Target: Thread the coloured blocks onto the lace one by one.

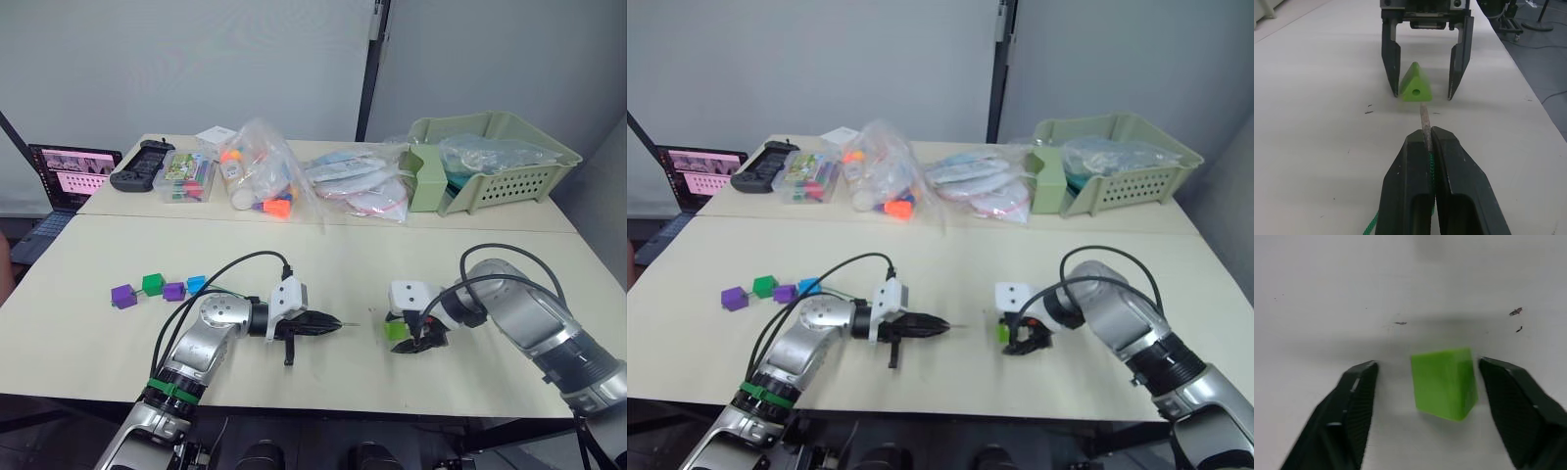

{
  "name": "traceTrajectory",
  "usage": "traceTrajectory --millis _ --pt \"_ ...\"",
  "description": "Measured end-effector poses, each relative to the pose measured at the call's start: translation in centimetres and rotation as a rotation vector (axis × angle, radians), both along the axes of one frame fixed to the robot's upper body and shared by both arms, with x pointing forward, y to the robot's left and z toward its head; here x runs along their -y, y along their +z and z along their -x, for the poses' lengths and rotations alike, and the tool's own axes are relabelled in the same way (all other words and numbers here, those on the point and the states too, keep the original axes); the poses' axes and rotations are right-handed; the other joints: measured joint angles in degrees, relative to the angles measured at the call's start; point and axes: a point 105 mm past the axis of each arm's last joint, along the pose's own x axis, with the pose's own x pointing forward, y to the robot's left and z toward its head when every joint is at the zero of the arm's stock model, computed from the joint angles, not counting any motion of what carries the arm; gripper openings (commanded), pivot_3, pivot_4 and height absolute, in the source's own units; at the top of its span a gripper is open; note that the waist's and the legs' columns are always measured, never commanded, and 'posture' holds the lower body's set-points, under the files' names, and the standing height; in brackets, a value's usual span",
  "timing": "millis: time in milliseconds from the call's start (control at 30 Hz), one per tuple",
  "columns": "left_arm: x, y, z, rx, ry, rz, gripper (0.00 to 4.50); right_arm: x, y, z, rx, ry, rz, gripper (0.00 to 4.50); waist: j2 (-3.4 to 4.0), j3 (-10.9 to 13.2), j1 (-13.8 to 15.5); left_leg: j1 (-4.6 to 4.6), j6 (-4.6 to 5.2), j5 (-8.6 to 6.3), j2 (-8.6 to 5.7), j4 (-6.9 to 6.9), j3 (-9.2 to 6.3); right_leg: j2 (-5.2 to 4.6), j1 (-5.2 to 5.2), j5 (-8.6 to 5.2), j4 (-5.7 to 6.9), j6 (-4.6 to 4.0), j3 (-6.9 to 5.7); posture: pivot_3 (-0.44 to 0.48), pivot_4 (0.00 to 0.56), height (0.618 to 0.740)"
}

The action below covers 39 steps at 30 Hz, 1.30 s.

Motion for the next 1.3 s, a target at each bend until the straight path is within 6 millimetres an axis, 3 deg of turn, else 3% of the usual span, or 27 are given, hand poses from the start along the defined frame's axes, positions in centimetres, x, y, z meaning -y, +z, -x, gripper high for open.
traceTrajectory --millis 100,133,433,667,767,833,1033,1300 --pt "0.0 0.0 0.0 -0.002 0.001 0.000 0.00 0.0 0.0 -0.1 -0.003 -0.005 -0.005 1.35 0.00 0.00 0.00 0.03 0.00 0.00 0.00 0.00 -0.01 0.00 0.04 0.00 0.00 0.00 0.00 0.000 0.150 0.737" --pt "0.0 0.0 0.0 -0.002 0.001 0.000 0.00 0.0 0.0 -0.1 -0.003 -0.008 -0.007 1.28 0.00 0.00 0.01 0.03 0.00 0.00 0.00 0.00 -0.01 0.00 0.04 0.00 0.00 0.00 -0.01 0.000 0.150 0.737" --pt "0.5 0.0 0.1 -0.002 -0.012 0.004 0.00 -0.3 0.1 0.1 -0.009 -0.139 -0.054 1.28 0.00 0.00 0.03 0.02 0.00 0.00 -0.01 0.02 -0.05 0.00 0.05 0.00 0.01 0.00 -0.01 0.000 0.150 0.737" --pt "1.6 -0.4 -0.2 0.003 -0.043 -0.033 0.00 -3.1 0.4 1.0 -0.020 -0.190 -0.123 1.28 0.00 0.00 -0.02 0.00 0.00 0.00 -0.02 0.02 -0.06 0.02 0.03 0.00 0.02 0.00 -0.01 0.000 0.150 0.737" --pt "1.8 -0.5 -0.2 0.007 -0.051 -0.032 0.00 -3.5 -0.2 1.2 -0.006 -0.209 -0.112 1.28 0.00 0.00 0.01 0.00 0.00 0.00 -0.03 0.02 -0.05 0.00 0.05 0.00 0.01 0.00 -0.01 0.000 0.150 0.737" --pt "1.8 -0.6 -0.3 0.000 -0.049 -0.035 0.00 -3.6 -0.2 1.2 0.006 -0.216 -0.107 2.33 0.00 -0.01 -0.03 0.02 0.00 0.00 -0.02 0.02 -0.05 0.02 0.05 0.00 0.01 0.00 -0.02 0.000 0.150 0.737" --pt "1.4 -0.7 -0.3 0.001 -0.056 -0.049 0.00 -3.2 0.0 1.0 0.036 -0.236 -0.099 4.38 0.00 -0.01 0.01 0.01 0.00 0.00 -0.02 0.01 -0.06 0.01 0.05 0.00 0.01 0.00 -0.02 0.000 0.150 0.737" --pt "1.1 -0.7 -0.4 0.006 -0.055 -0.056 0.00 -3.0 0.2 1.7 0.026 -0.225 -0.125 4.45 0.00 -0.01 -0.02 0.00 0.00 0.00 -0.02 0.01 -0.05 0.02 0.04 0.00 0.00 0.00 -0.02 0.000 0.150 0.737"
